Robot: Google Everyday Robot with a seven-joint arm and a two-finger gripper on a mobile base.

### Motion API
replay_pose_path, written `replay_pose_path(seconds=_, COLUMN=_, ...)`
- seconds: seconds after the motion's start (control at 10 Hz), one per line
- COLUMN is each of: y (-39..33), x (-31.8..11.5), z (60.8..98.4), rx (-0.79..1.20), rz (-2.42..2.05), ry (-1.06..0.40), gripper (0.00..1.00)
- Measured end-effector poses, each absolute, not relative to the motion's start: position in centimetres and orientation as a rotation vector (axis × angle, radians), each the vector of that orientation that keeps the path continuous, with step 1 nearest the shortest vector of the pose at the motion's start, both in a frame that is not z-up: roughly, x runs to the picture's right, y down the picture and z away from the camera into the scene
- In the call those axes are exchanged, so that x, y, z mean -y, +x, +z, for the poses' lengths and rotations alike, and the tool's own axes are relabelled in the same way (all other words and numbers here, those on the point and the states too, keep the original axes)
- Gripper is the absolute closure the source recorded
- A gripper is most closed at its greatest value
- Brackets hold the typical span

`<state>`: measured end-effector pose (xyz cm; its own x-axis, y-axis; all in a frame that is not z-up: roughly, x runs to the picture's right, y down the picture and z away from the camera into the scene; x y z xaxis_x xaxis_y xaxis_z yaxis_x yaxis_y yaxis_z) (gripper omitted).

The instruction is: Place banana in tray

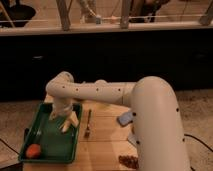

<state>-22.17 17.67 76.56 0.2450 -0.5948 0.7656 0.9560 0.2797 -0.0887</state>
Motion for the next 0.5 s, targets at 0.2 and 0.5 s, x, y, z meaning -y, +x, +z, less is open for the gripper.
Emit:
replay_pose_path(seconds=0.2, y=-21.9, x=-17.61, z=76.64, rx=0.697, rz=-1.152, ry=-0.626, gripper=0.2)
replay_pose_path(seconds=0.5, y=-21.86, x=-17.53, z=76.86, rx=0.706, rz=-1.153, ry=-0.625, gripper=0.2)
